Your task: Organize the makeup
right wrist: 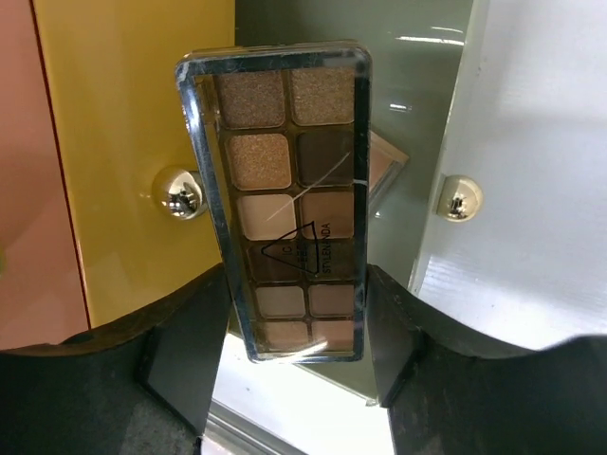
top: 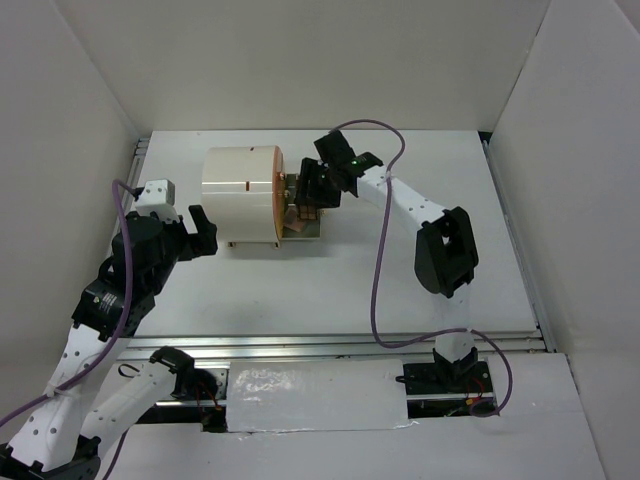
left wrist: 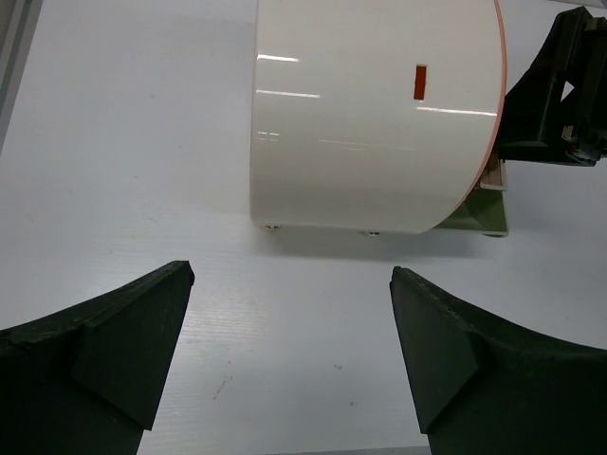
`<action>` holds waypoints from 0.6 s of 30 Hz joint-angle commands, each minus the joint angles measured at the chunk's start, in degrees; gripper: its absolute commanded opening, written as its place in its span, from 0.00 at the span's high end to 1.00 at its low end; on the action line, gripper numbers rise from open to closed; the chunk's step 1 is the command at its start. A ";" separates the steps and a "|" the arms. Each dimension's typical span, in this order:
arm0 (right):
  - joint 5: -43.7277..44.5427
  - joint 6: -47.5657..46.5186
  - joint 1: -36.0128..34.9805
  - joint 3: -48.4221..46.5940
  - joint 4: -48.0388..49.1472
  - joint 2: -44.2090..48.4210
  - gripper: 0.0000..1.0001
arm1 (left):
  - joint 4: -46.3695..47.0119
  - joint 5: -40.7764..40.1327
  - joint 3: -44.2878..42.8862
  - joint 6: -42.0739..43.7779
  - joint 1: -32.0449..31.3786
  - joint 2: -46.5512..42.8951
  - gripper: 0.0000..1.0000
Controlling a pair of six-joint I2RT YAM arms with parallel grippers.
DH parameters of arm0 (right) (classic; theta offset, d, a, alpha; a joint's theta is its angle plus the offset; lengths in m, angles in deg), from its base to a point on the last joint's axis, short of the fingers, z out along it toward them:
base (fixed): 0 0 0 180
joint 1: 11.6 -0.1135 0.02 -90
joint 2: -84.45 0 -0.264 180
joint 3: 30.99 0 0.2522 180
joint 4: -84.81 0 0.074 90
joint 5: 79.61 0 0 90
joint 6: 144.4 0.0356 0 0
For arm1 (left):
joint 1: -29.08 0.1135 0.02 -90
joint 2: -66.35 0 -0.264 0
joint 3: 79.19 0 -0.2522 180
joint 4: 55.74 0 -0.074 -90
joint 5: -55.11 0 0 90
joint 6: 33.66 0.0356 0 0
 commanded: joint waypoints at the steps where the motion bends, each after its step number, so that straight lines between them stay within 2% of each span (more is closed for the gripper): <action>1: -0.86 0.99 -0.29 -2.46 1.35 0.86 0.32 | 2.80 0.28 -0.14 -0.46 0.19 -0.41 0.01; 3: -1.48 1.07 -0.38 -1.67 1.88 1.65 0.15 | 2.80 0.37 -0.14 -0.45 0.19 -0.24 0.00; 4: -1.56 1.07 -0.47 -1.49 2.14 2.00 0.02 | 2.80 0.37 -0.14 -0.45 0.19 -0.24 0.01; 5: -1.48 0.99 -0.47 -1.49 2.15 2.44 0.00 | 2.80 0.37 -0.14 -0.45 0.19 -0.15 0.01; 11: 4.57 -0.68 2.51 0.34 0.39 9.37 0.00 | 2.71 -0.07 -0.14 -0.54 0.19 -0.15 0.01; 14: 5.99 -4.00 10.05 6.13 -0.84 13.06 0.00 | 2.71 -0.16 -0.05 -0.63 0.27 -0.32 0.00; 15: 8.95 -5.15 14.52 7.64 -1.19 13.60 0.00 | 2.80 -0.16 -0.05 -0.63 0.19 -0.50 0.00; 18: 16.85 -11.21 22.09 11.60 -5.13 13.70 0.00 | 3.06 0.81 0.03 -0.63 0.19 -0.76 0.01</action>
